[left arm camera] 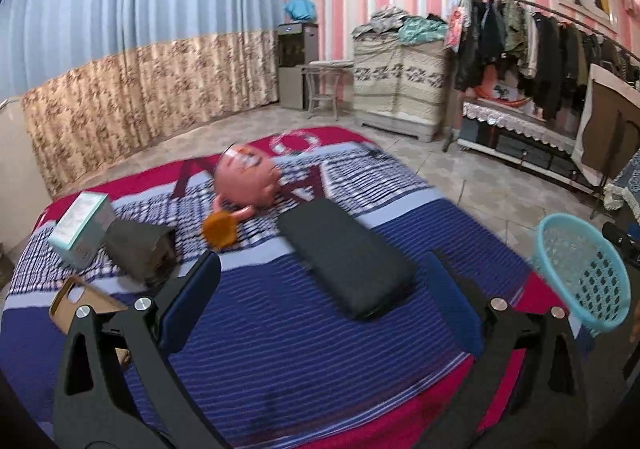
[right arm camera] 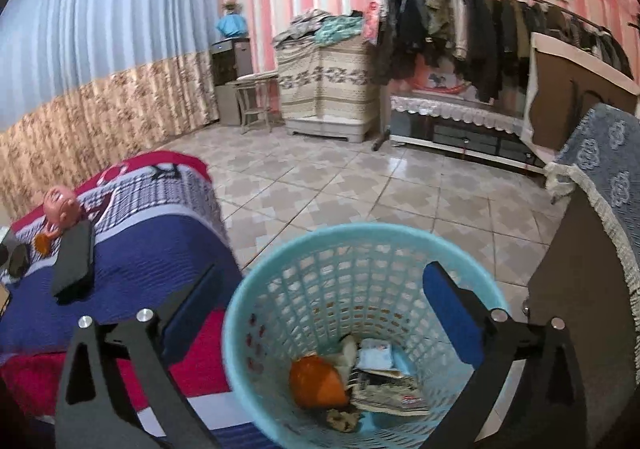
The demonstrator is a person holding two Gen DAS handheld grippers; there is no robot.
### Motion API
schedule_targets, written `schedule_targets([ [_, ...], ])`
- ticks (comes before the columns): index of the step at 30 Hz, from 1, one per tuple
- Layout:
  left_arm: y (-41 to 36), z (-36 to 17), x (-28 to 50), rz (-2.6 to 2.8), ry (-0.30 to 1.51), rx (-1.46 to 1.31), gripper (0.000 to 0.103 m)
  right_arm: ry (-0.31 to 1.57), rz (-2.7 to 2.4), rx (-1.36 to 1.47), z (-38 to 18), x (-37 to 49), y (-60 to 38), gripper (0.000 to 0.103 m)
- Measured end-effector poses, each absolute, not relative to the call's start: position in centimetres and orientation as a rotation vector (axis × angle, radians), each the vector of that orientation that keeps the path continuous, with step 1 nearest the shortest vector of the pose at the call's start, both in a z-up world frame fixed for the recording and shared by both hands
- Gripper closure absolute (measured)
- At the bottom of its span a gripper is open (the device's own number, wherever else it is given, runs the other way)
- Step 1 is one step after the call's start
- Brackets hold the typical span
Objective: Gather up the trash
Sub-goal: 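Move both tools back over the bed toward the orange ball and black pad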
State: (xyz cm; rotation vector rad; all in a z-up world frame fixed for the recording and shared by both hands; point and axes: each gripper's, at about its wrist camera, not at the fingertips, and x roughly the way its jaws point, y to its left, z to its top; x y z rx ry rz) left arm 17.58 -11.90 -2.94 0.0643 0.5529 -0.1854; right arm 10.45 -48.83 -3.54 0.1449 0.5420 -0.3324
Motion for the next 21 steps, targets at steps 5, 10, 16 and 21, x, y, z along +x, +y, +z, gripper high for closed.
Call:
schedule_targets([
  [5, -8.4, -4.0, 17.3, -0.132, 0.581, 0.048, 0.006, 0.557, -0.254, 0.148, -4.0, 11.2, -45.8, 0.005],
  [10, -3.6, -4.4, 17.4, -0.069, 0.590, 0.012, 0.006, 0.545, -0.181, 0.189, -4.5, 11.4, -42.6, 0.005],
  [16, 1.6, -4.4, 18.2, 0.008, 0.610, -0.001, 0.006, 0.553, -0.174, 0.139, -4.7, 13.0, -38.8, 0.005],
  [21, 5.5, -5.4, 20.1, 0.057, 0.659, -0.021, 0.006, 0.599, -0.181, 0.127, -5.2, 15.2, -36.4, 0.005],
])
